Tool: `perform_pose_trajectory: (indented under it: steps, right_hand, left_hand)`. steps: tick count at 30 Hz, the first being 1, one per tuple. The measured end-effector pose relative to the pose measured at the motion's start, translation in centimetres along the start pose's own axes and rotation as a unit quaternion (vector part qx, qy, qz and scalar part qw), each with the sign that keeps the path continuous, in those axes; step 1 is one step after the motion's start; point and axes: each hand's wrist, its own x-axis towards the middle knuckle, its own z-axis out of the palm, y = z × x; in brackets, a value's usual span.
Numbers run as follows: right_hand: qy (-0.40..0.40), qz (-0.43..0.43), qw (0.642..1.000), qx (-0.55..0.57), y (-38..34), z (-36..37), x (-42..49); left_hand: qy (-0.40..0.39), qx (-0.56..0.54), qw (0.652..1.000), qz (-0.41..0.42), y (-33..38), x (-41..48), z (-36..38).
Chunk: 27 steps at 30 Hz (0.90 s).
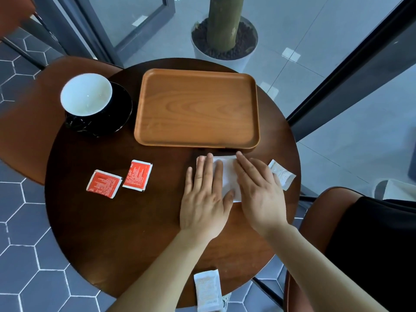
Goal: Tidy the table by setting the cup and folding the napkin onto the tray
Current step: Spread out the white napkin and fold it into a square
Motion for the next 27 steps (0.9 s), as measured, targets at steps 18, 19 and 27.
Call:
perform_pose_trajectory:
  steps: [18,19,27]
  right_hand:
    - [-0.081,-0.008,0.993,-0.089,0.8,-0.6,1.1]
    - [-0.079,-0.007,0.993,-0.089,0.8,-0.5,1.0]
    - [-0.054,-0.001,0.995,-0.09,0.5,0.3,0.7]
  left_hand:
    - [0.089,-0.11,0.979,-0.15,0.2,-1.9,-3.3]
    - [0.082,-0.124,0.976,-0.16,0.3,-1.8,-3.5]
    - [0.037,-0.223,0.936,-0.27,0.5,-0.4,-4.5]
